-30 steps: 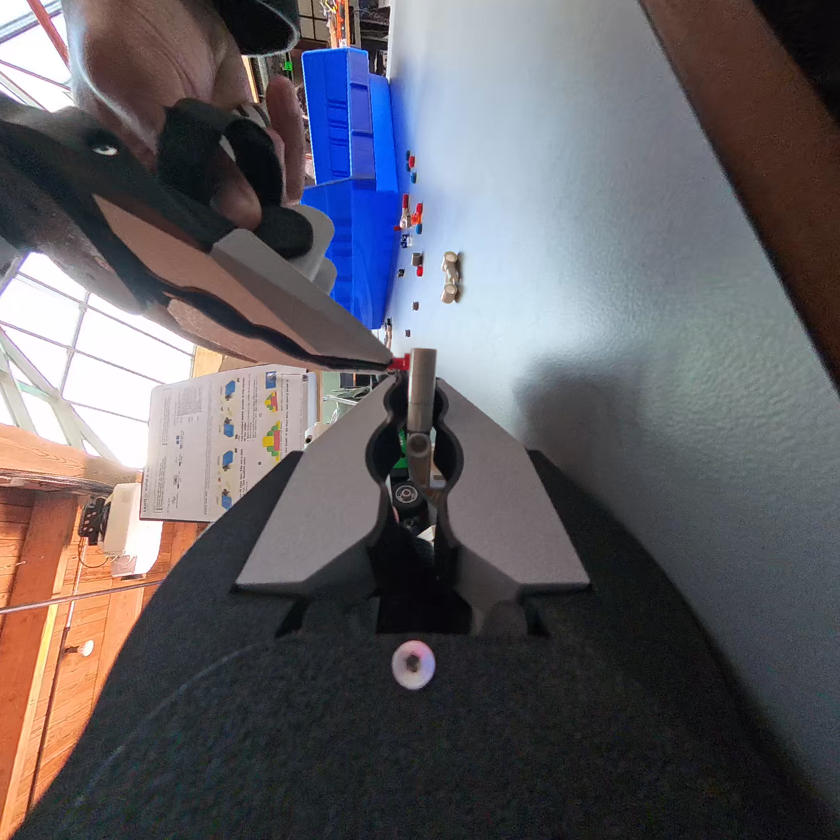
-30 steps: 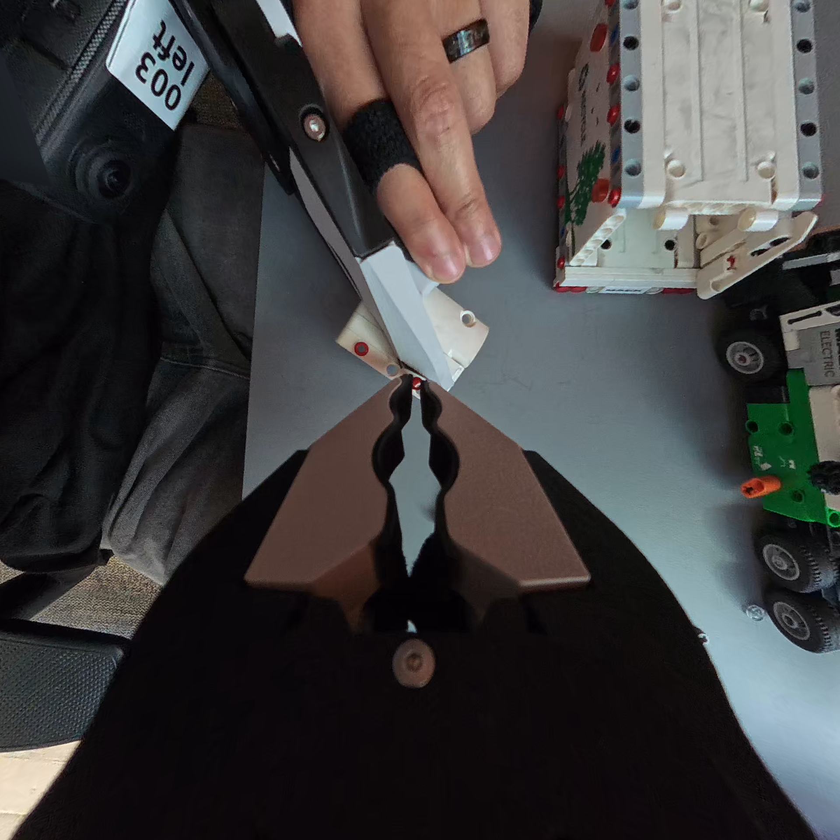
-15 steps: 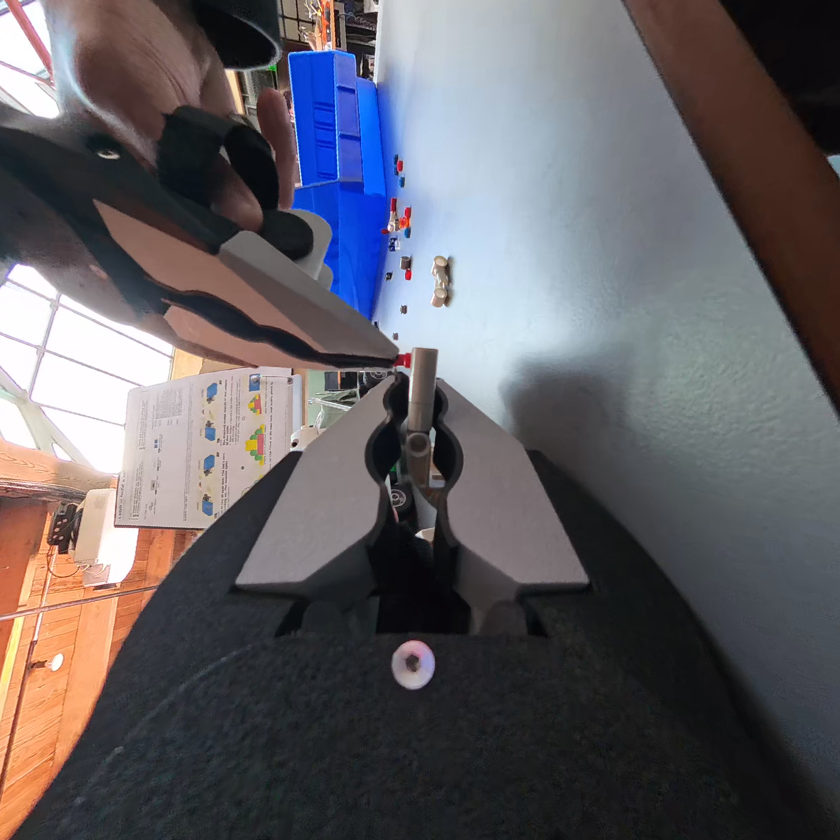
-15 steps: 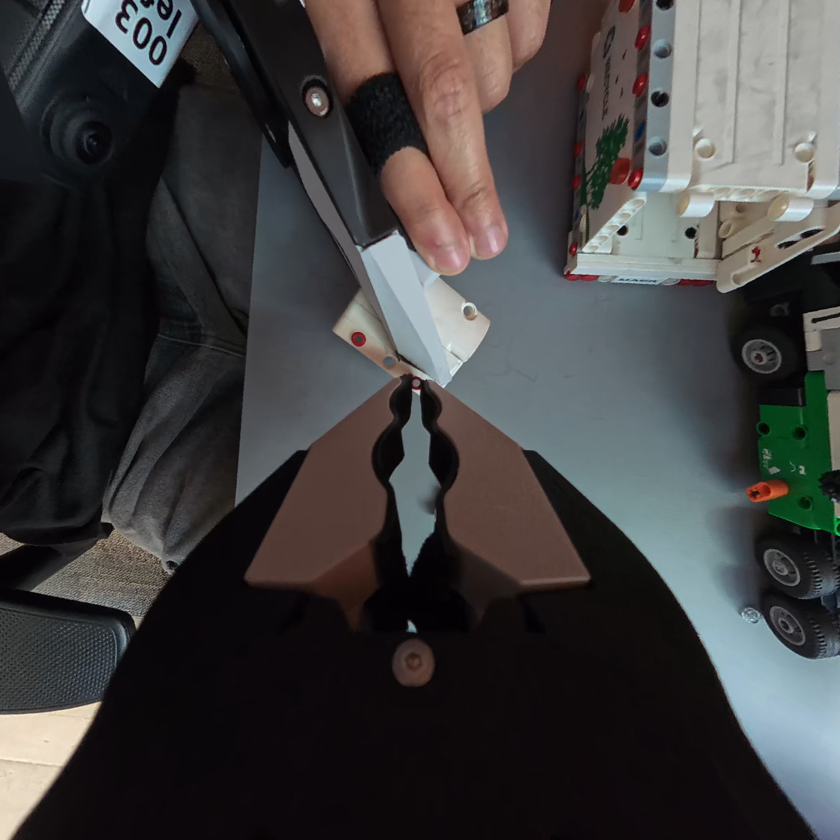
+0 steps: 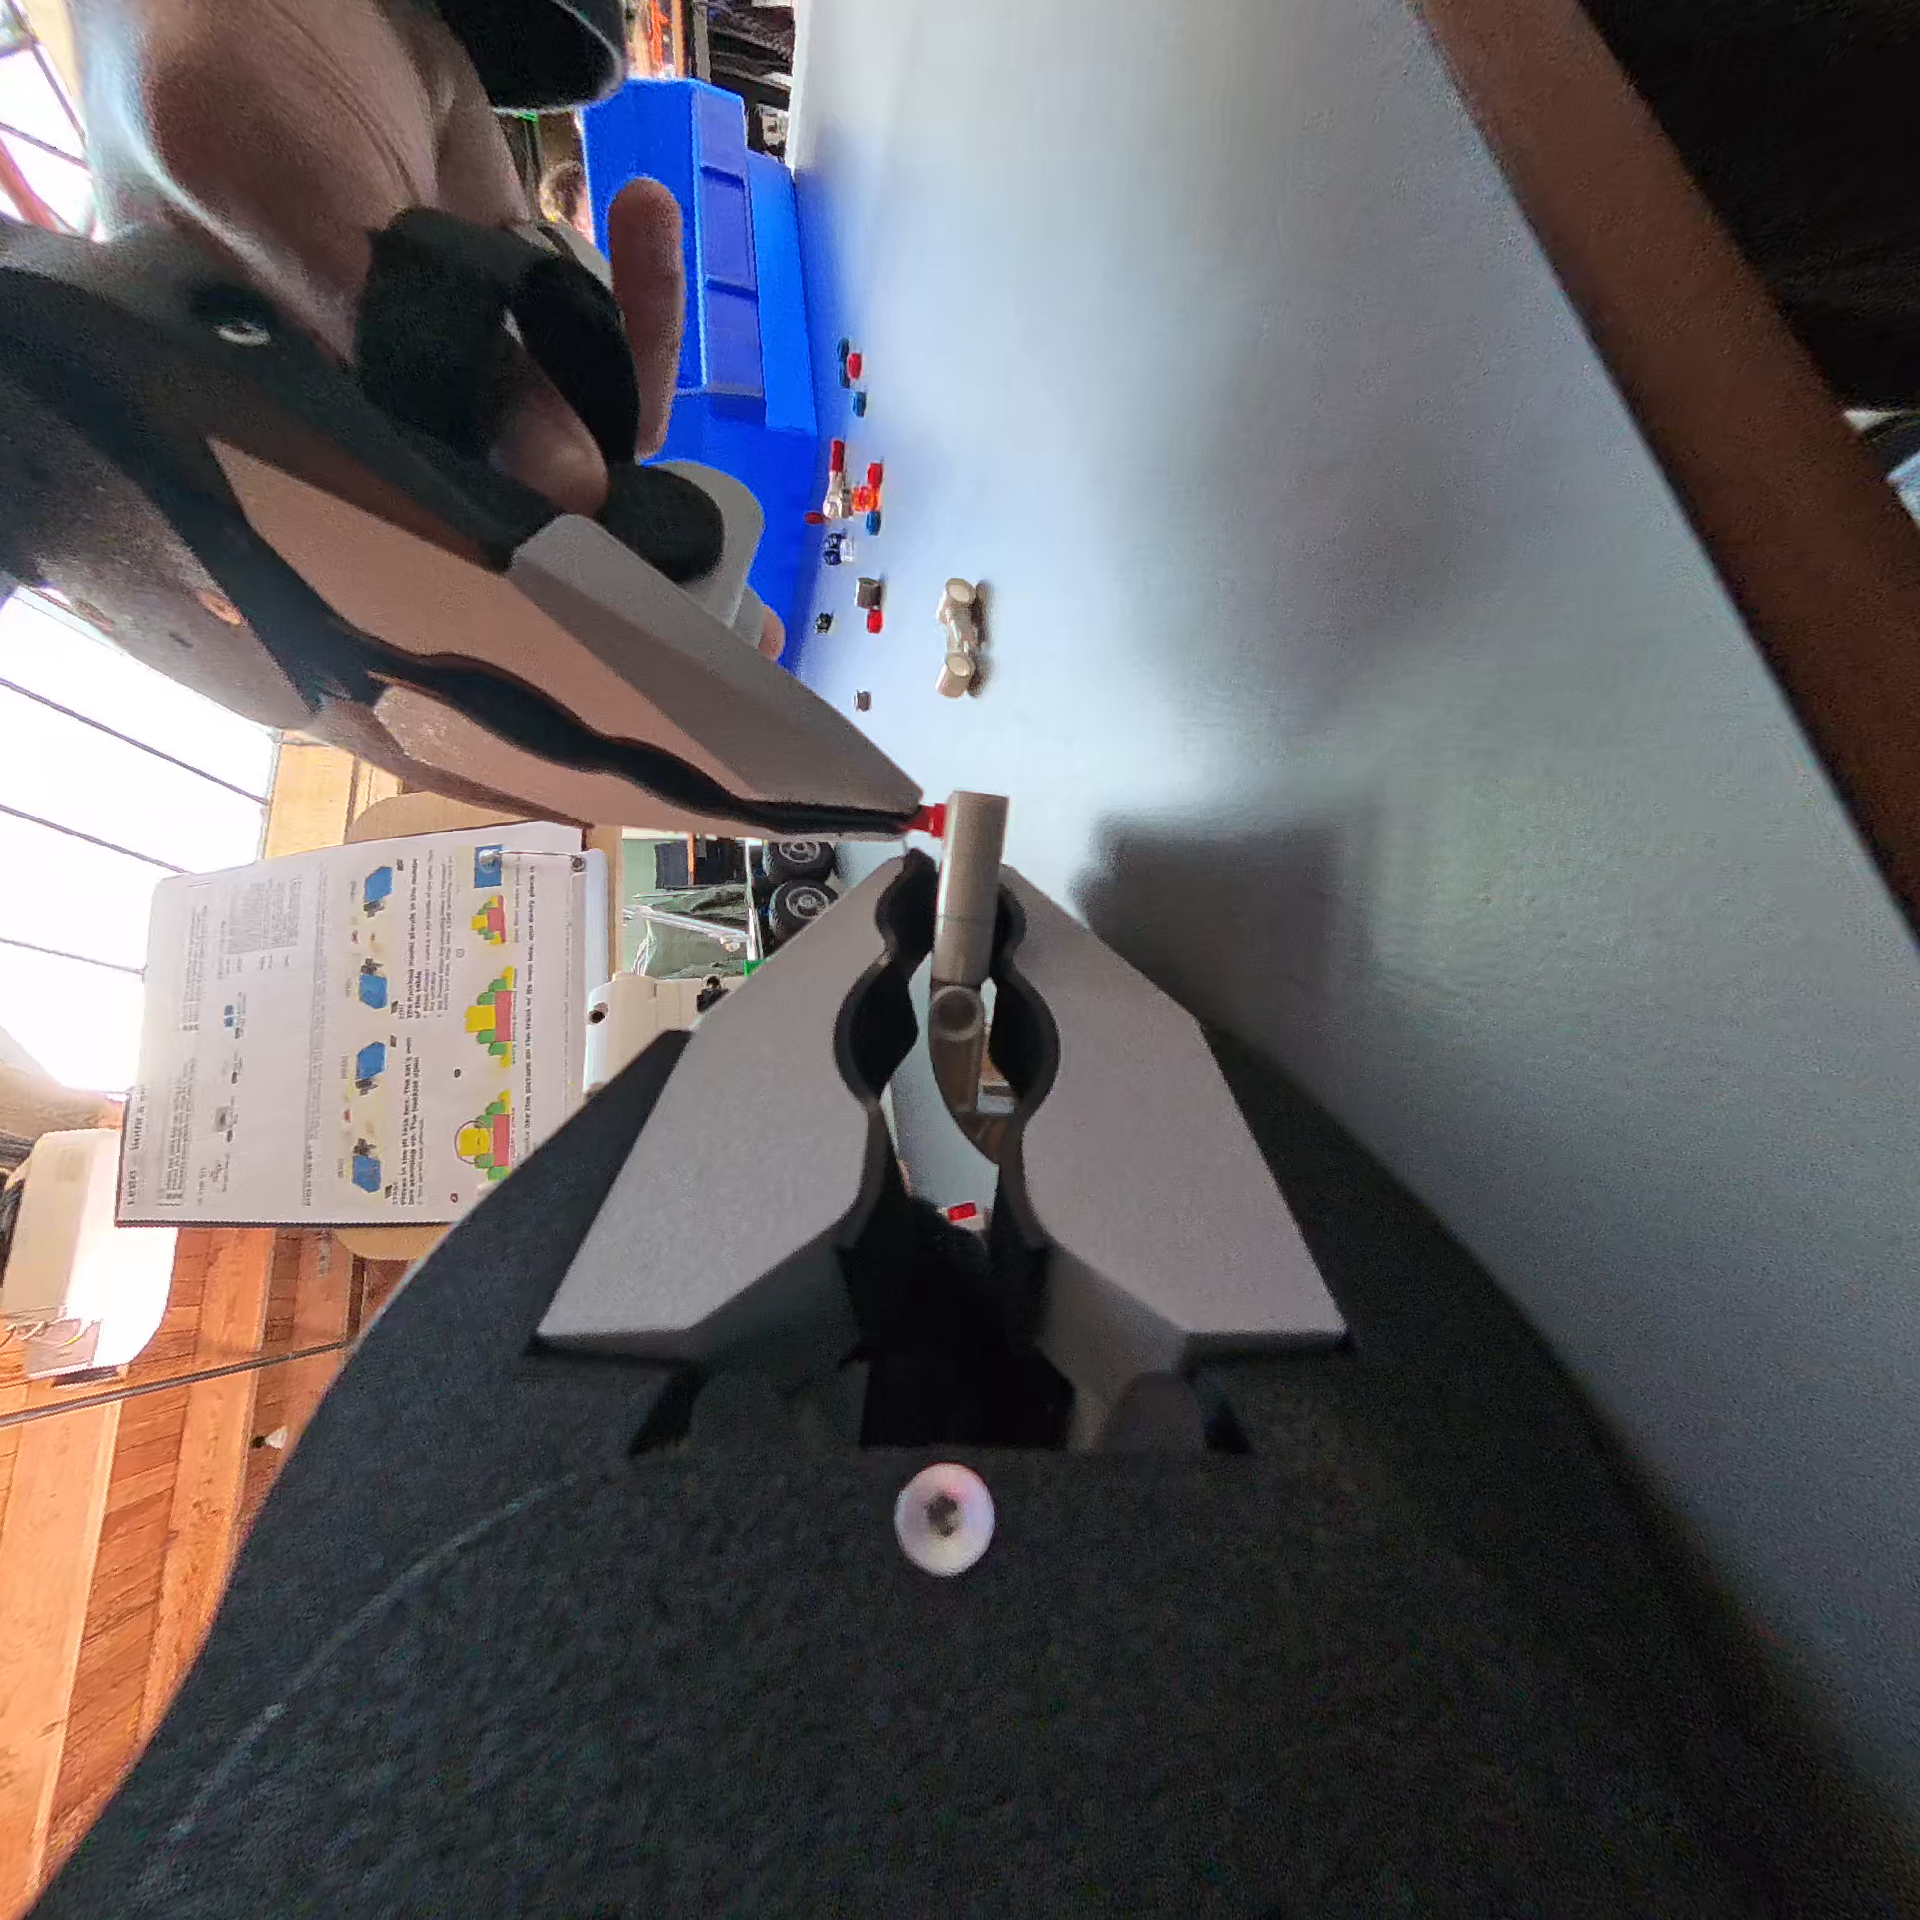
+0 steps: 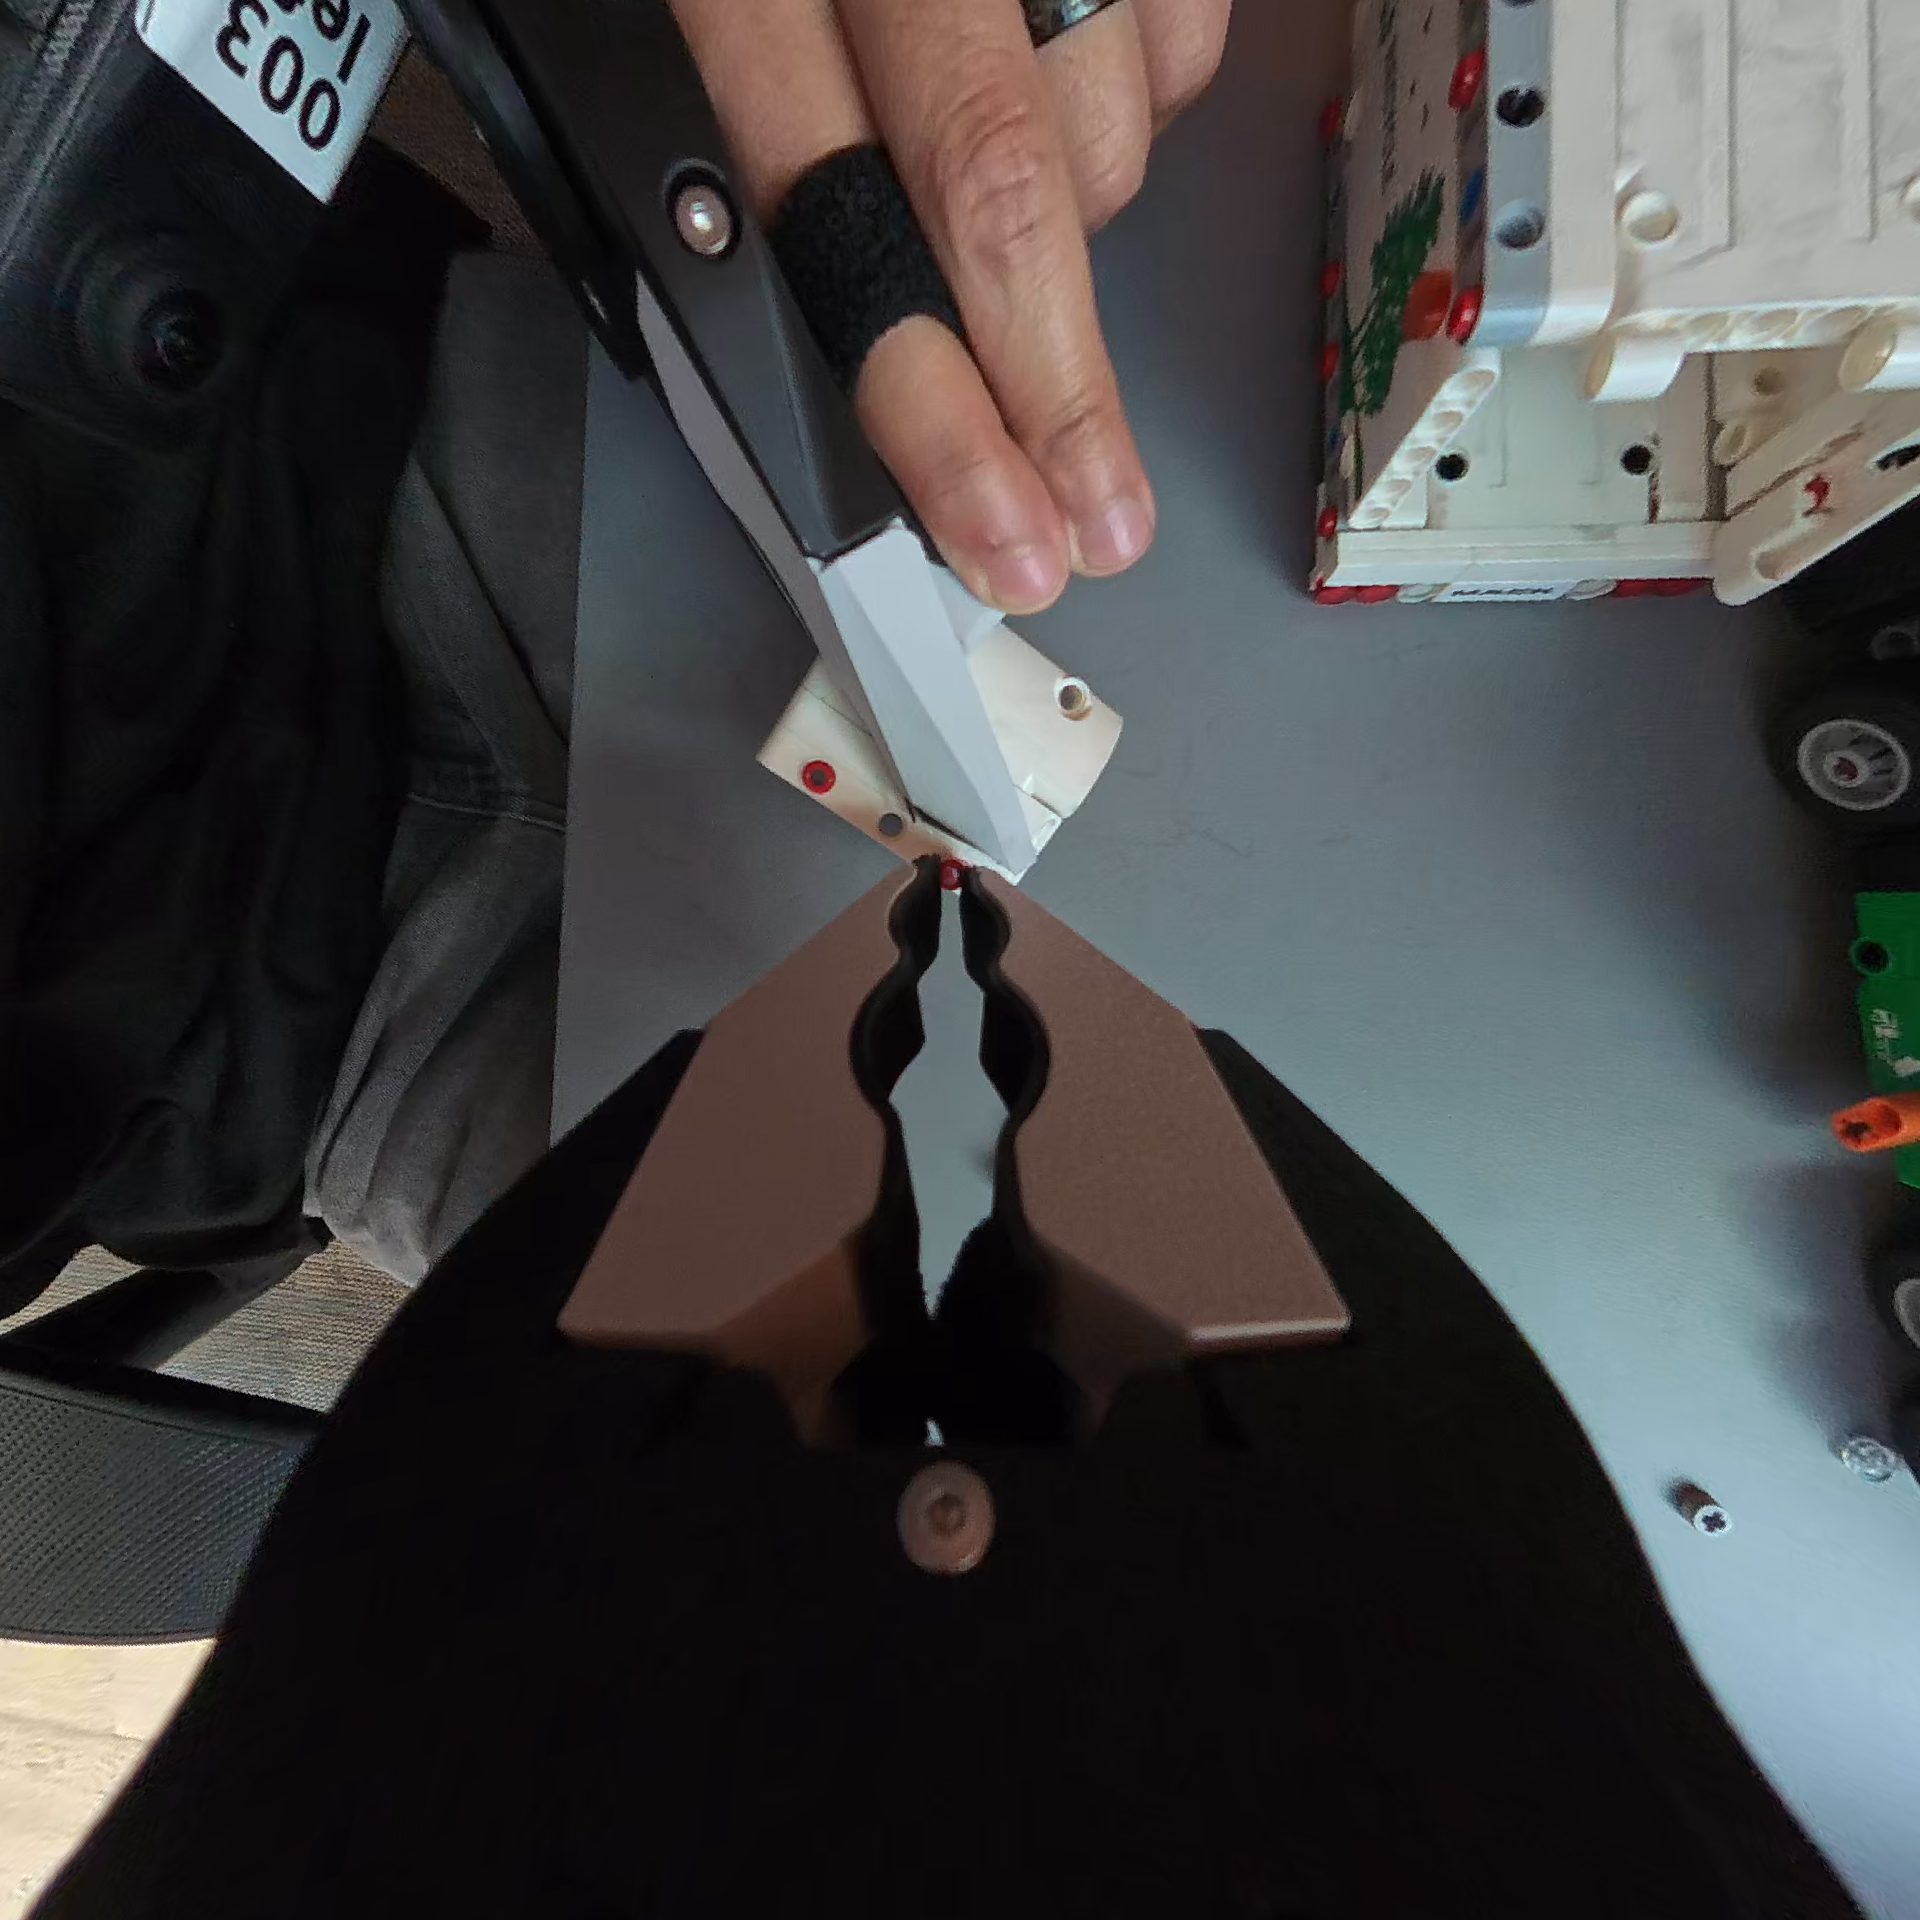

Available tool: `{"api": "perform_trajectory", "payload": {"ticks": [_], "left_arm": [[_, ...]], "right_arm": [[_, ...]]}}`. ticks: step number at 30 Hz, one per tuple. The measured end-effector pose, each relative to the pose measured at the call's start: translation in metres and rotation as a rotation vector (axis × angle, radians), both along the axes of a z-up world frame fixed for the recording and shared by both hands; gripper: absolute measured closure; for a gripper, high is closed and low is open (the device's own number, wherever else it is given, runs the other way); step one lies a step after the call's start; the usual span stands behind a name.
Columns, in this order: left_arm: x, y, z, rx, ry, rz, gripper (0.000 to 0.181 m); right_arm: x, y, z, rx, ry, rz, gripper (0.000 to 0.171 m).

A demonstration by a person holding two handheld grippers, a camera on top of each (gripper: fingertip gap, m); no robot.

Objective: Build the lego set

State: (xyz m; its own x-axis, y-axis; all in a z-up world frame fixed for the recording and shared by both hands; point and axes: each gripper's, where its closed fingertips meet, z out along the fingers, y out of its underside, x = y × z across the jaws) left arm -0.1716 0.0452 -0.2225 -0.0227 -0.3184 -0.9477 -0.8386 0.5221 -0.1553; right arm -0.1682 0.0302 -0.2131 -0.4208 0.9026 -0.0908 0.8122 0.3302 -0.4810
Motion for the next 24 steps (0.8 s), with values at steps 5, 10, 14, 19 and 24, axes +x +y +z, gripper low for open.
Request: {"api": "perform_trajectory", "payload": {"ticks": [5,10,14,19,24], "left_arm": [[0.000,0.000,0.000,0.009,0.014,0.000,0.176],[0.000,-0.001,0.001,0.017,0.010,-0.004,0.176],[0.001,-0.001,0.001,0.017,0.002,-0.012,0.176],[-0.001,0.000,0.008,0.058,-0.024,0.004,0.175],[-0.005,0.005,0.018,0.056,-0.099,0.050,0.176]], "right_arm": [[-0.002,-0.001,-0.001,-0.061,-0.004,-0.019,0.169],[-0.002,-0.002,0.001,-0.105,0.015,-0.017,0.170],[-0.001,-0.003,0.002,-0.235,0.063,-0.082,0.169],[0.000,0.007,0.020,-0.466,0.205,-0.253,0.169],[0.048,0.068,0.020,-0.212,0.236,-0.461,0.169]]}}
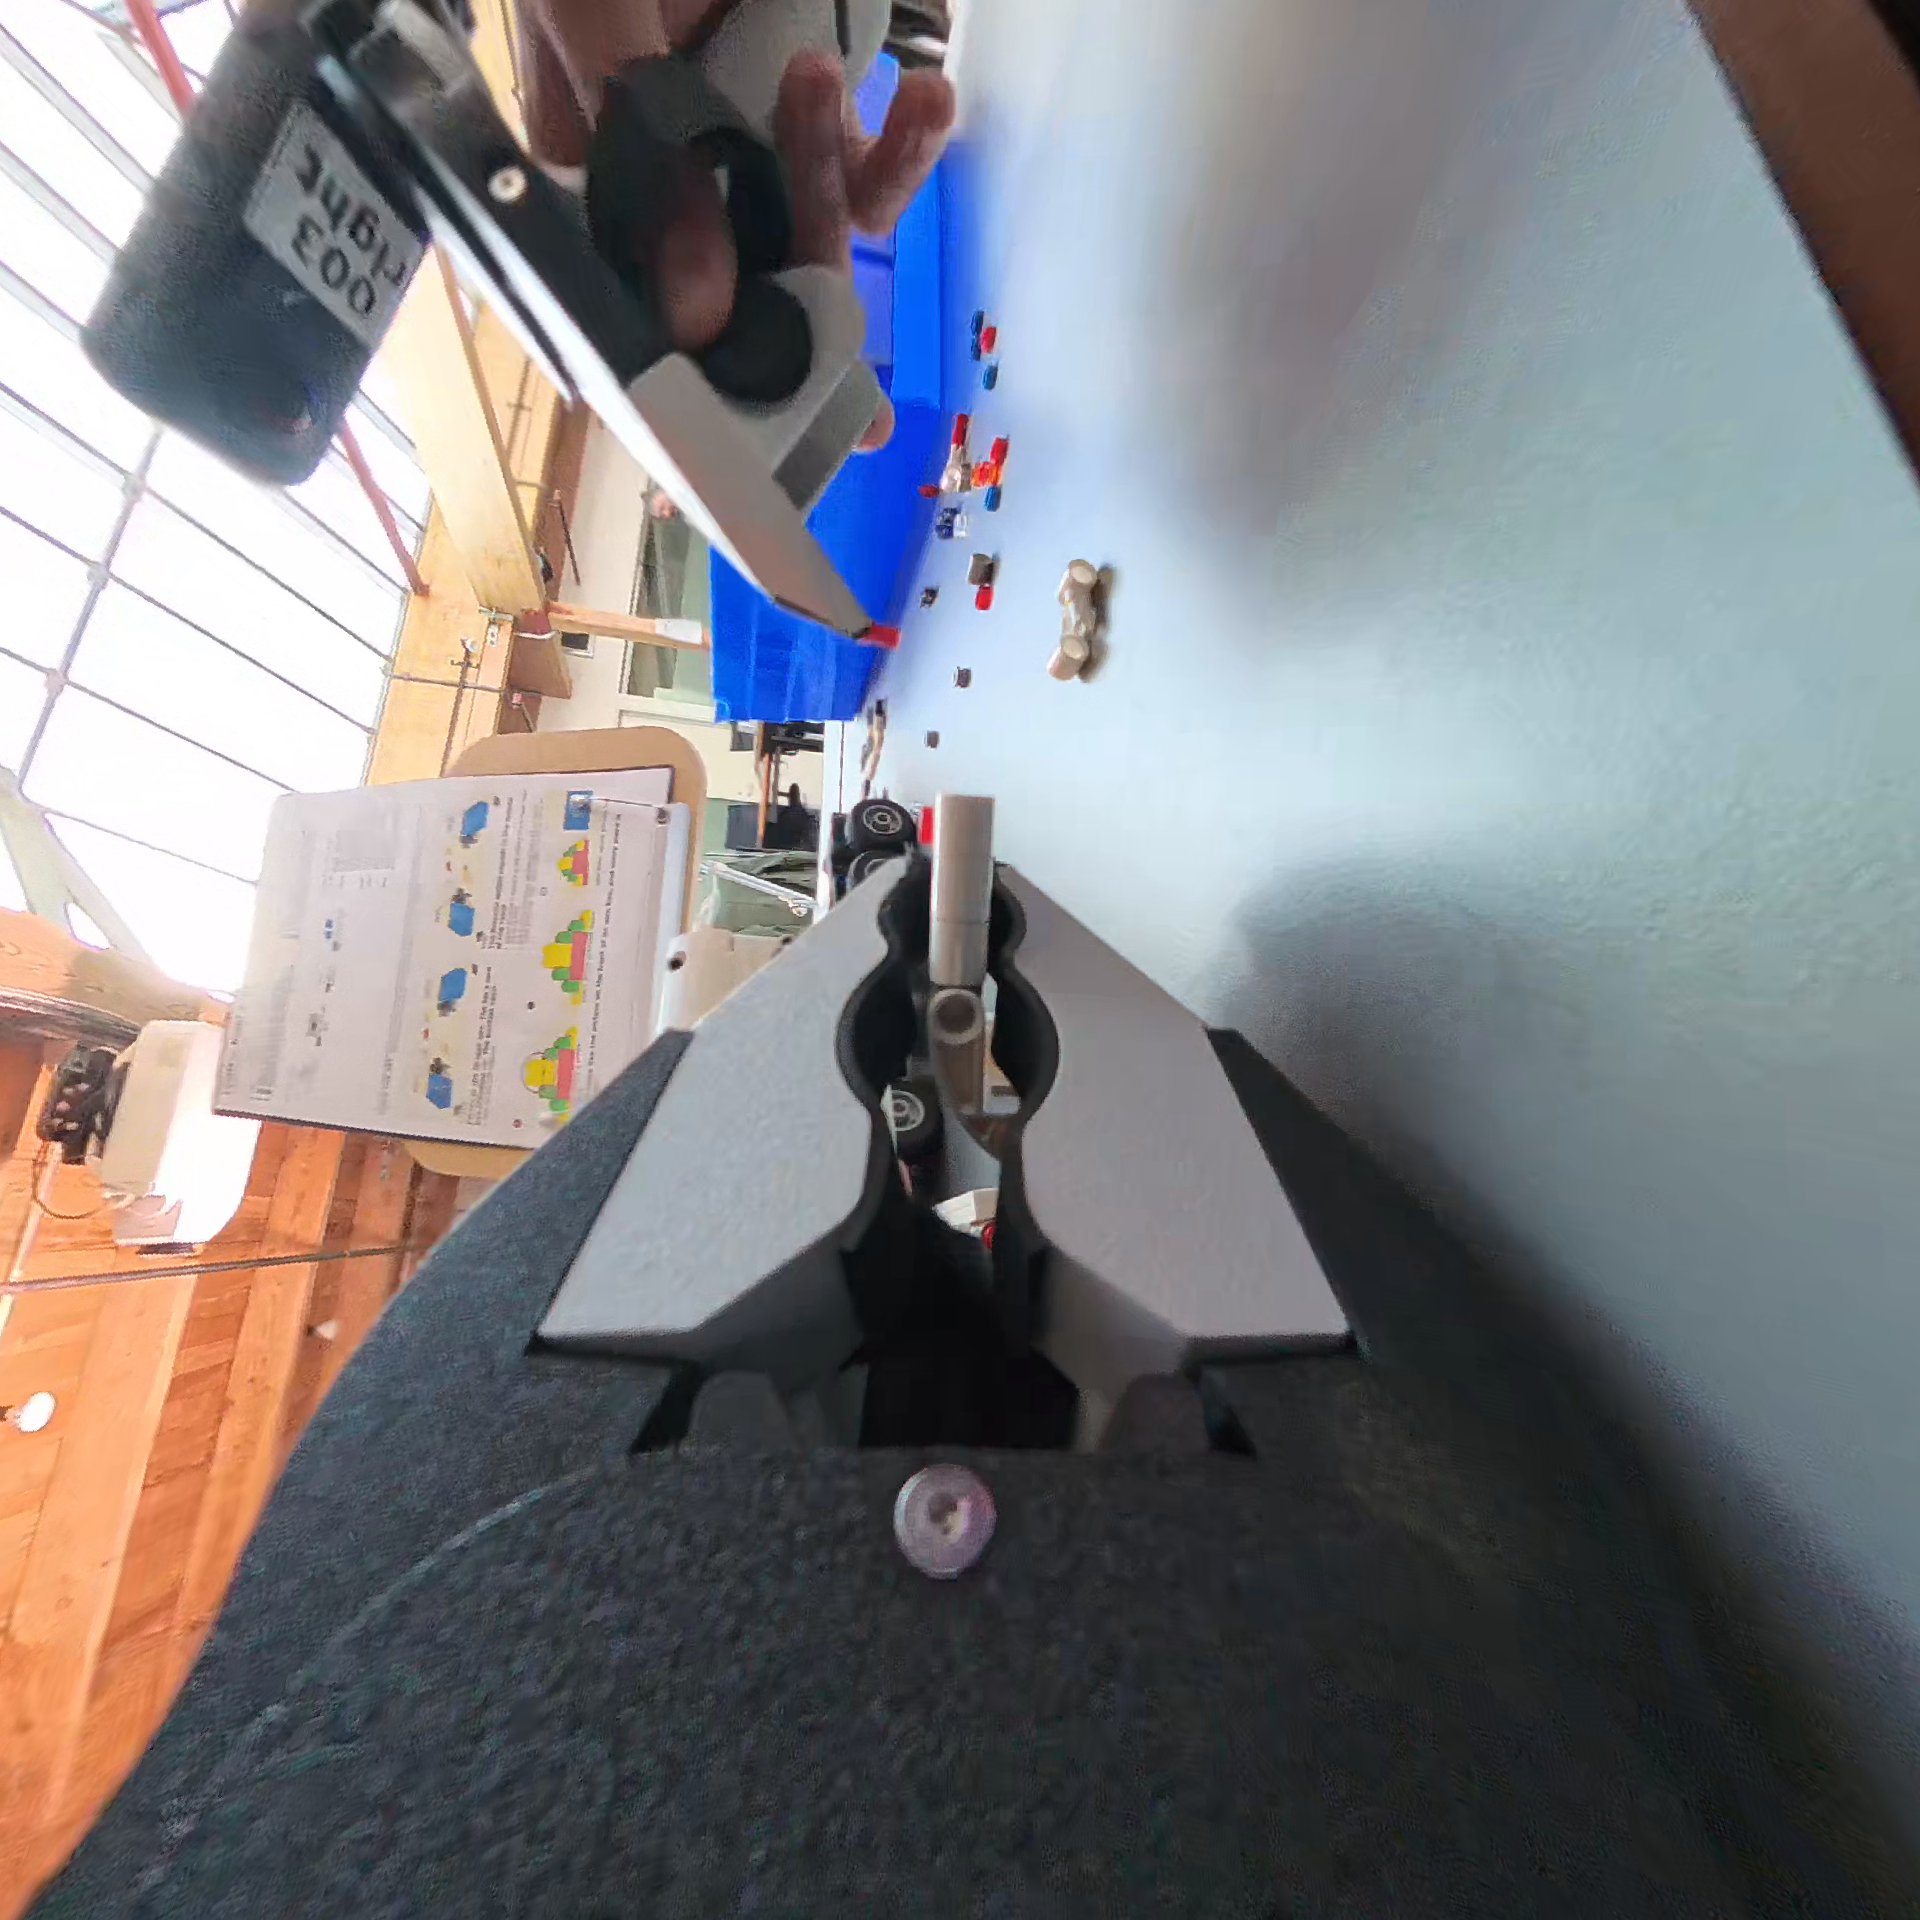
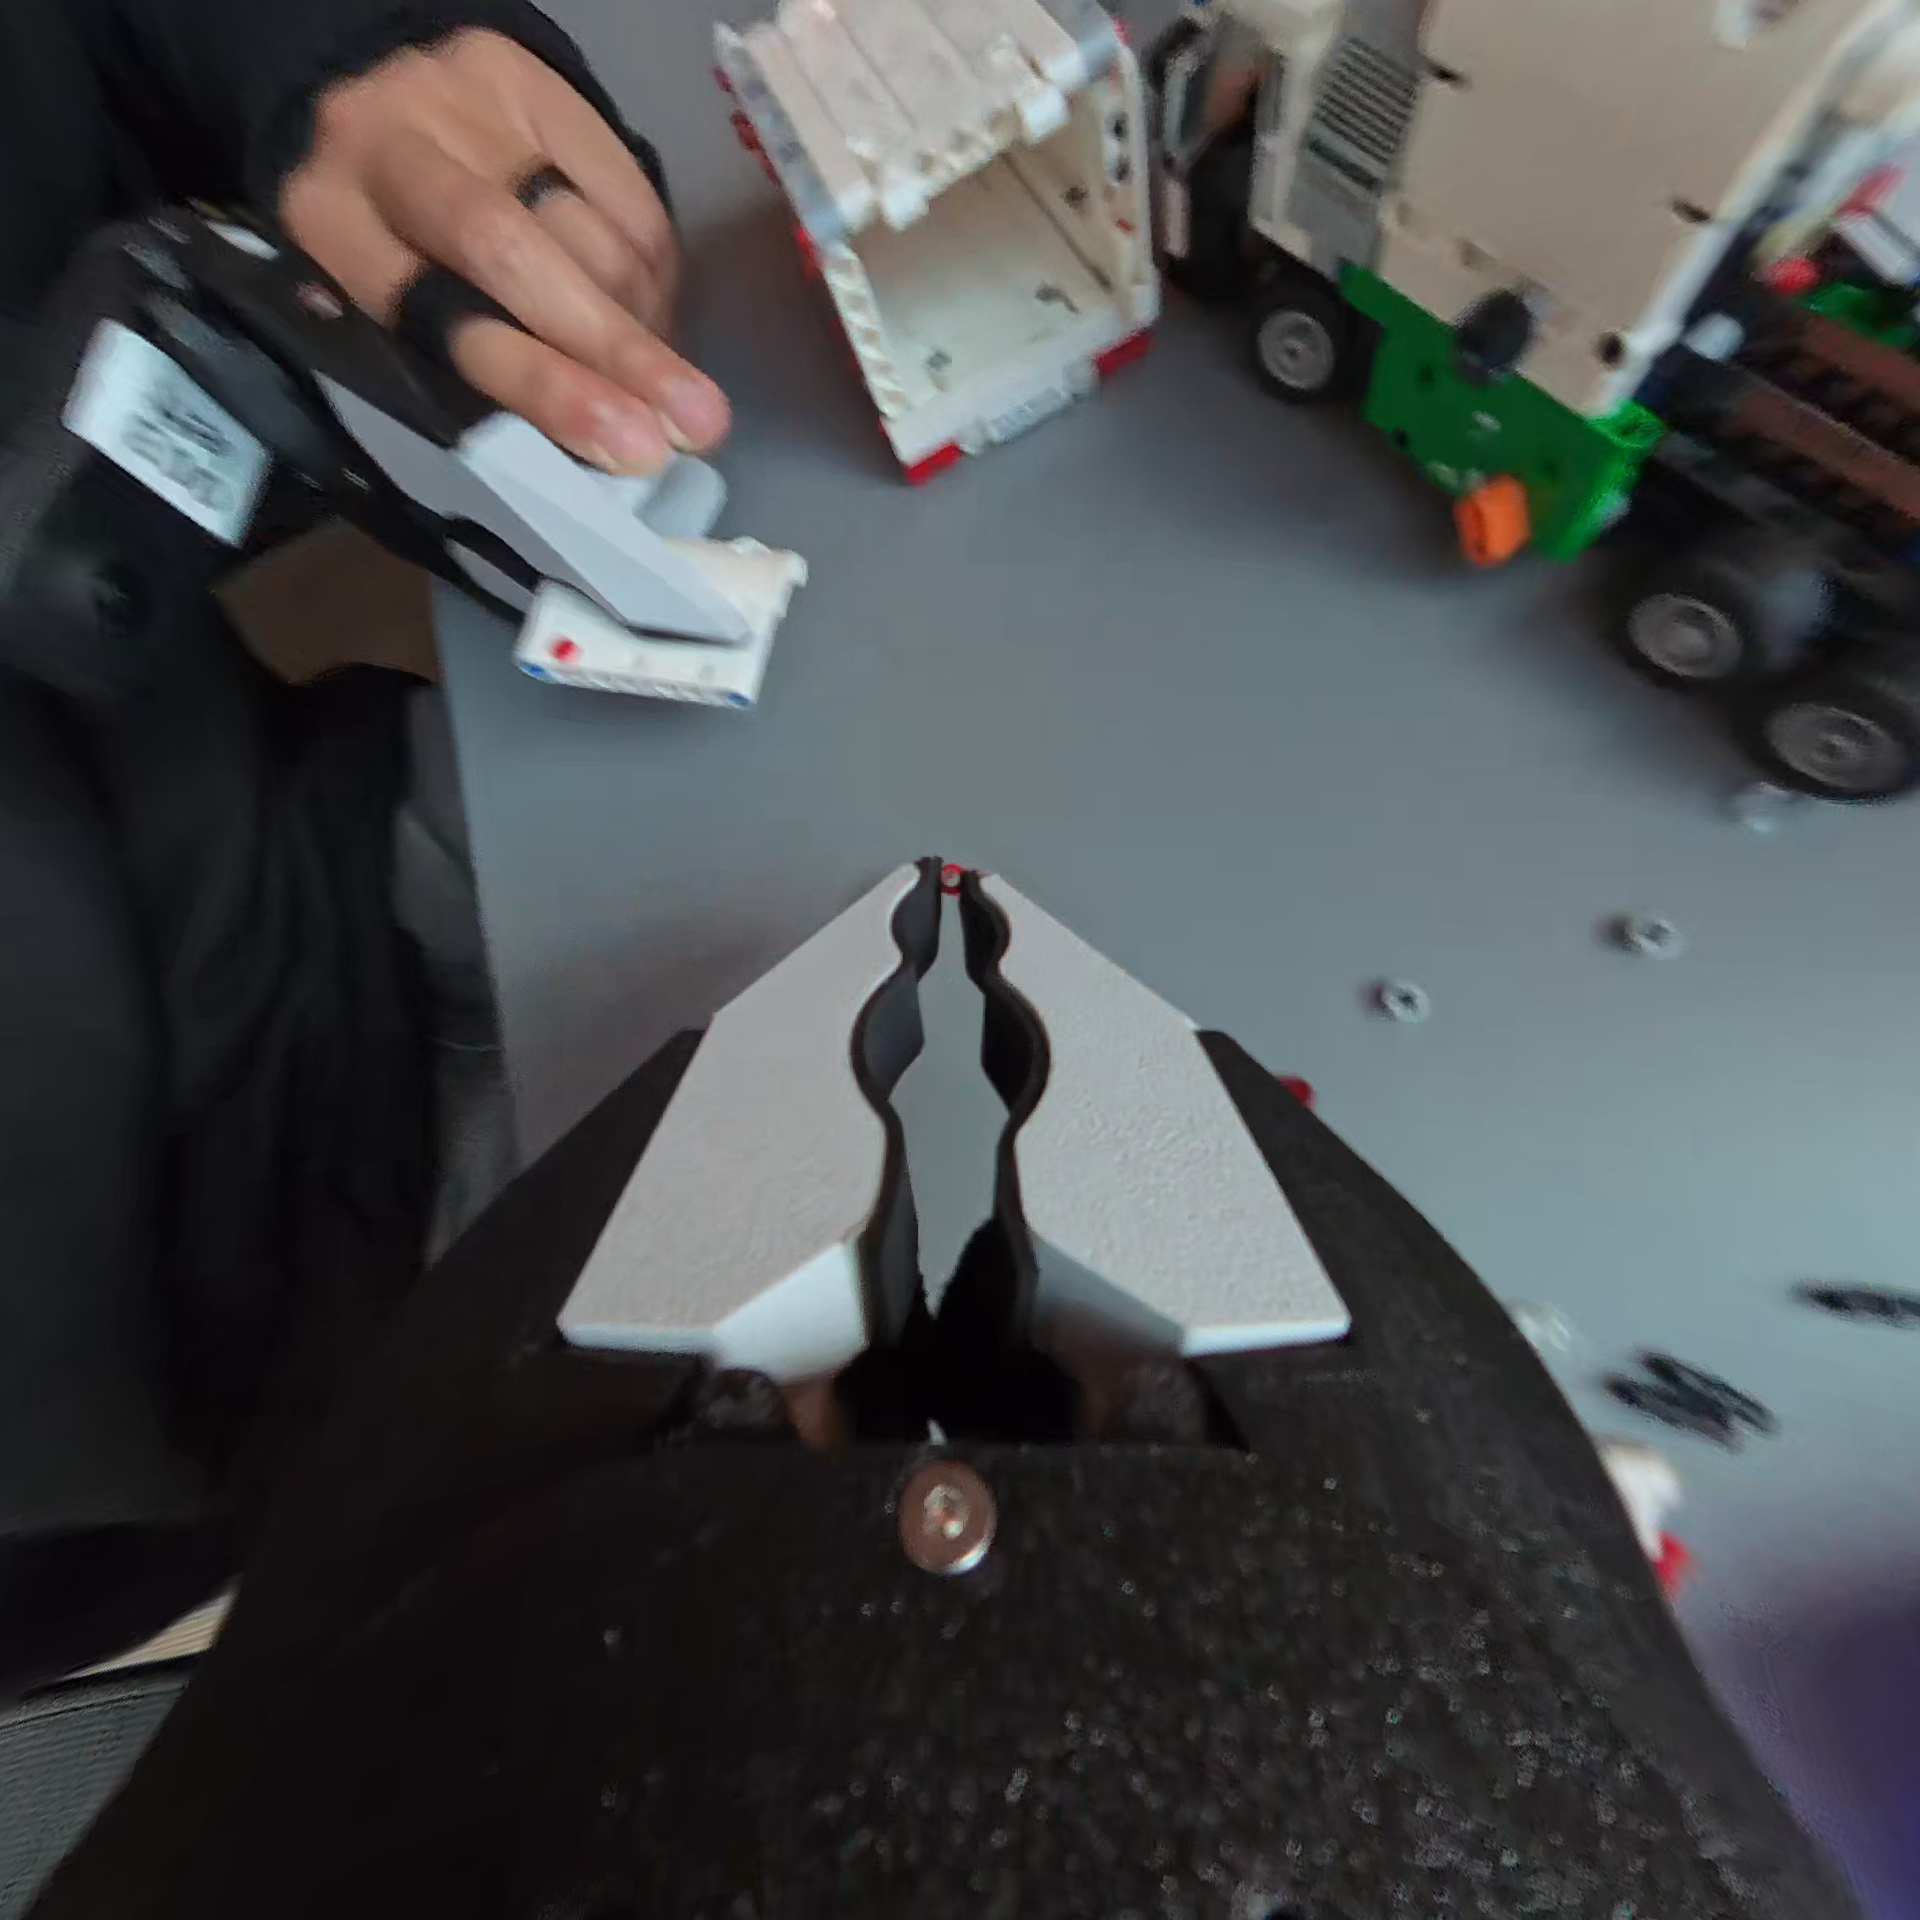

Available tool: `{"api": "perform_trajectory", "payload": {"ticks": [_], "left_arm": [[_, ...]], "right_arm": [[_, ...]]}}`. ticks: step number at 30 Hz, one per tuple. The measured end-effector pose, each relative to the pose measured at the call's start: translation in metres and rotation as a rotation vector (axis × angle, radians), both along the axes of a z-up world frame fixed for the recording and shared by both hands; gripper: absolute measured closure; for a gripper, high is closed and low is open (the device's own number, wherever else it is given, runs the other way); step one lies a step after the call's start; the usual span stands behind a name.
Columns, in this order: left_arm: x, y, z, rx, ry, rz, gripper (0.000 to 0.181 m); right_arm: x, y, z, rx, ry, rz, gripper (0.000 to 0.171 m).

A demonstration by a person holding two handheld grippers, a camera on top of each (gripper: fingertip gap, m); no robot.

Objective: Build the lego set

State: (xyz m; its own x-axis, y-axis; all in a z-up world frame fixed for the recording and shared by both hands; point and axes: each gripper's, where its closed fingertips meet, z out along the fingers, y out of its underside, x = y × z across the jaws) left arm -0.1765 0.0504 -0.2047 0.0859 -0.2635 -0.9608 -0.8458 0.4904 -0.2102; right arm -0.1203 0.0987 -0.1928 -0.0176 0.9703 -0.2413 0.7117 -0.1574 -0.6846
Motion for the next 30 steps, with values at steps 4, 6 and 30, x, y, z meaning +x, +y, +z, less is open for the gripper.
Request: {"api": "perform_trajectory", "payload": {"ticks": [4,6,30], "left_arm": [[0.005,-0.002,0.000,-0.090,-0.064,-0.010,0.176],[0.006,-0.003,-0.002,-0.093,-0.056,-0.012,0.176],[-0.012,0.012,0.016,-0.015,-0.096,0.062,0.176]], "right_arm": [[0.031,0.015,-0.017,0.136,-0.088,-0.055,0.169],[0.038,0.014,-0.027,0.168,-0.134,-0.044,0.168],[0.054,0.021,-0.033,0.305,-0.303,0.068,0.152]]}}
